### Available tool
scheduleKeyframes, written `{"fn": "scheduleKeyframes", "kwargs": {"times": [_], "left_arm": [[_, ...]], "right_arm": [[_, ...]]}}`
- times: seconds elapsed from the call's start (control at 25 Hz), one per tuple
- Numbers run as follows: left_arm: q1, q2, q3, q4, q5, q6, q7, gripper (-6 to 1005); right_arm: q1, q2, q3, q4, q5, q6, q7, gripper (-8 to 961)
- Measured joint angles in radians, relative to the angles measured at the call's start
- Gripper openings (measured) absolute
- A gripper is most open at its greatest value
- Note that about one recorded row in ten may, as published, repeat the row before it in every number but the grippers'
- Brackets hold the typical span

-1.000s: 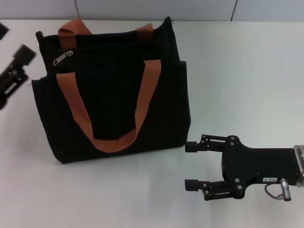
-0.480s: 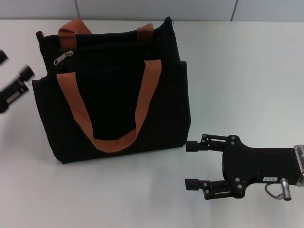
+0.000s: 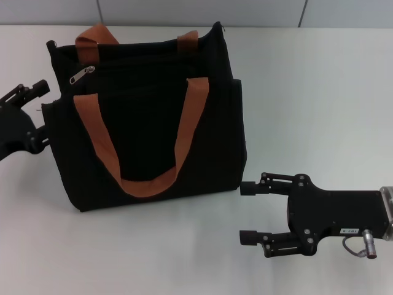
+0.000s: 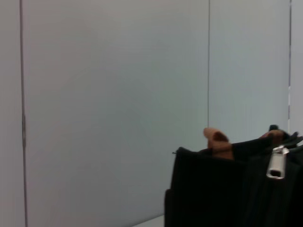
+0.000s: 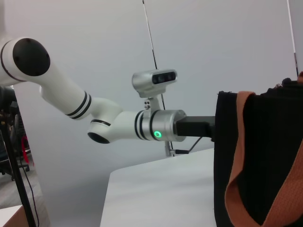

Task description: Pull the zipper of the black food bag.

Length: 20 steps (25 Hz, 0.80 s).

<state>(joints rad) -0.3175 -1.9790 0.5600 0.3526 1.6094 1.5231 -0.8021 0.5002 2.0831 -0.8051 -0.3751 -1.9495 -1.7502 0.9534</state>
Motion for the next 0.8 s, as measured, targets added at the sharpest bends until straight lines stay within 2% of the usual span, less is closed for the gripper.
{"fn": "scheduleKeyframes", "kwargs": {"times": [0.12,0.4,0.56,0.68,0.8], "left_arm": [[-0.009,-0.001,0.001,0.000,0.000,-0.015,0.001,762],[-0.027,-0.038,-0.025,0.050,-0.010,0.003,0.041,757],[-0.022,-0.038,-0.036,0.051,-0.011,0.020,0.079,755],[-0.018,-0.040,-0.081,0.044,-0.013,0.026,0.097,753],[-0.017,-0.042,-0.095,0.042,-0.013,0.028,0.100,630]], "right_arm": [[0.001,0.000,0.000,-0.002,0.000,0.000,0.003,799],[0.004,0.000,0.000,-0.002,0.000,0.000,0.006,800],[0.005,0.000,0.005,-0.001,0.000,0.000,0.007,800],[0.005,0.000,0.009,0.001,0.000,0.000,0.007,800],[0.005,0.000,0.009,0.001,0.000,0.000,0.007,799]]}}
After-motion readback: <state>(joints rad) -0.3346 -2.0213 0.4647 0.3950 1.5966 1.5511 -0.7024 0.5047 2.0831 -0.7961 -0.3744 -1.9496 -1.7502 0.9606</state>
